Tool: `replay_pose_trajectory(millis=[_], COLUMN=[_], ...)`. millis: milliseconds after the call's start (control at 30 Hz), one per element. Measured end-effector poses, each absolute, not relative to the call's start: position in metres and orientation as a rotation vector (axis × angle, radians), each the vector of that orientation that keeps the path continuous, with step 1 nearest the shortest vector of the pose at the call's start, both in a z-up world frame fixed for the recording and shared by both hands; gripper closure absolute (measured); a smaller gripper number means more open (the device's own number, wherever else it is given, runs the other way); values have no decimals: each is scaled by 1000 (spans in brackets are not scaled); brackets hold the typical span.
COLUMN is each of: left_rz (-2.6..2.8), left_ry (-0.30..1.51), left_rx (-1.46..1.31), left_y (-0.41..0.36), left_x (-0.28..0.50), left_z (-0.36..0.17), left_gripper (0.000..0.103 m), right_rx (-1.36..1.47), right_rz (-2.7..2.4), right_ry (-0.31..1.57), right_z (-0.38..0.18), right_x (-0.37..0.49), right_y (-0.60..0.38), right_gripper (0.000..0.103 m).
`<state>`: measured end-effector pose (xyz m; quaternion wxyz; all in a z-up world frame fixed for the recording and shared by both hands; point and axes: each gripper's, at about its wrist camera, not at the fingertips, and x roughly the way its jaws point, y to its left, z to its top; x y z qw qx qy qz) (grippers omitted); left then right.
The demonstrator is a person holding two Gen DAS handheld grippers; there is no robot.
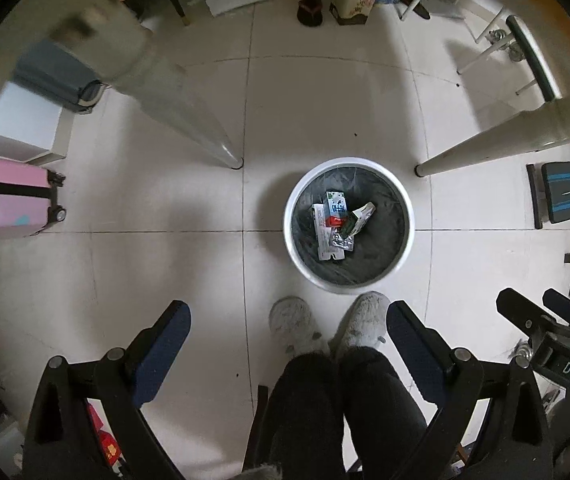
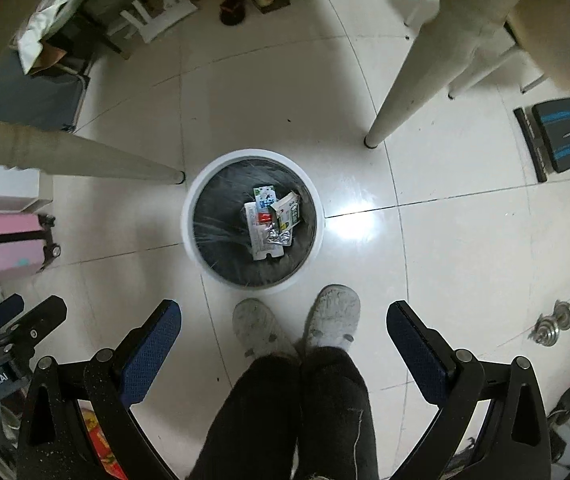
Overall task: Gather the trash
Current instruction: 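Open both tools to drop the lozenge box and milk carton into the bin, then grasp the Doctor toothpaste box with the right tool while the left grasps the clear blister pack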
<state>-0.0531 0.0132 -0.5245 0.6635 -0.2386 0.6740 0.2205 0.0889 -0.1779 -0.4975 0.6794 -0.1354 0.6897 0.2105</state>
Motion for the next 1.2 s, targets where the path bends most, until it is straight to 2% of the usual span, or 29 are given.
replay_pose_trajectory(millis=[367, 500, 700, 900, 1200], left_rz=[607, 670, 779, 869, 1017], left_ry=[1449, 1393, 1320, 1342, 1424], left_rx=[-510, -494, -458, -501, -649], left_y=[20, 39, 70, 103, 135], left_x=[-56, -29, 33, 98, 134], left_z=[-401, -372, -357, -368, -393], left_gripper=[3, 3, 3, 3, 3], right_rx=[-264, -272, -542, -894, -1421], right_rz=[542, 587, 645, 750, 1008], right_ry=[1515, 1438, 1266, 1126, 984], right_z=[-335, -269, -200, -187, -256], right_x=[71, 106, 195, 302, 364], right_y=[-171, -157, -109, -26, 90], right_gripper=[0, 0, 0, 0, 0])
